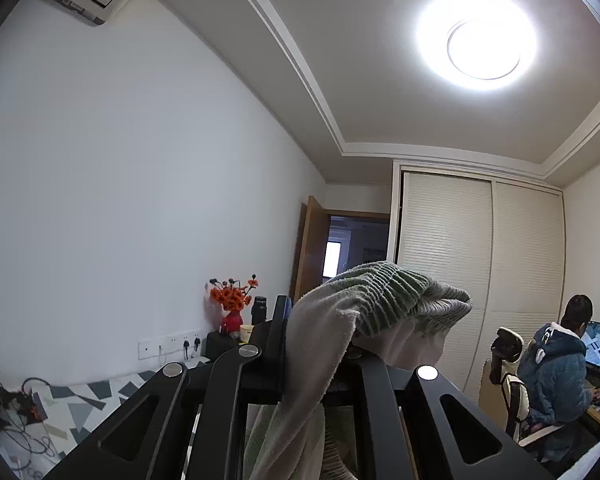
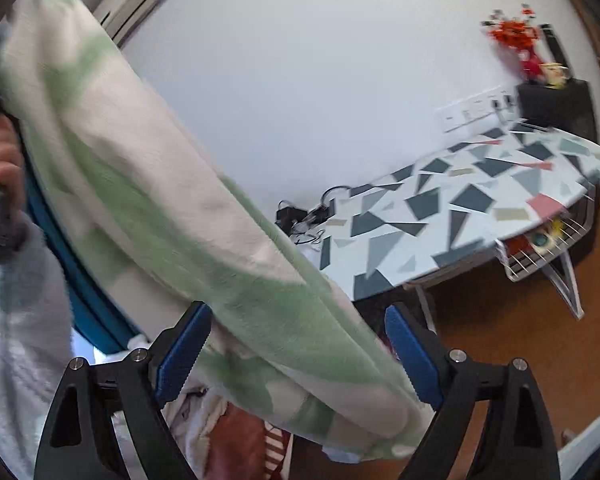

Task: Fold clothes
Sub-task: 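Lift the green-patterned garment out of the pile with both grippers and carry it, then lower the garment onto the geometric-print bed with both grippers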

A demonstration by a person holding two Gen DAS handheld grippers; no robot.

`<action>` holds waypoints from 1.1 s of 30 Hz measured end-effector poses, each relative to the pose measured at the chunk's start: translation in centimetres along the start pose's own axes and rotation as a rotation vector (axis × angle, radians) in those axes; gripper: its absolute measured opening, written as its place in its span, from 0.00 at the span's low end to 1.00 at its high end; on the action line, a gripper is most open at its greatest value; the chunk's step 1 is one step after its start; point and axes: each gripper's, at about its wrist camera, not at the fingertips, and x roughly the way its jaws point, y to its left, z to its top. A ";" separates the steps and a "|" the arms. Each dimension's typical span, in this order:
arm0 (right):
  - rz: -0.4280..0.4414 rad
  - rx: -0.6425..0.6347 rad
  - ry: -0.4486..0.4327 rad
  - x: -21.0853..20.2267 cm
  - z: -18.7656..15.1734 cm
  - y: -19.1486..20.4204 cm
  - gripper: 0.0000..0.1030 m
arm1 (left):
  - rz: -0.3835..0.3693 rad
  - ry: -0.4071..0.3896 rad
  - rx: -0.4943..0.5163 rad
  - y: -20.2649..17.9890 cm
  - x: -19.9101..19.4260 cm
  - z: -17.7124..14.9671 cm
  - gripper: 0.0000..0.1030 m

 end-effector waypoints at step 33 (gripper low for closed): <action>0.045 -0.515 -0.152 9.9 51.4 -24.2 0.04 | 0.766 -0.059 -0.207 26.0 28.3 -11.5 0.09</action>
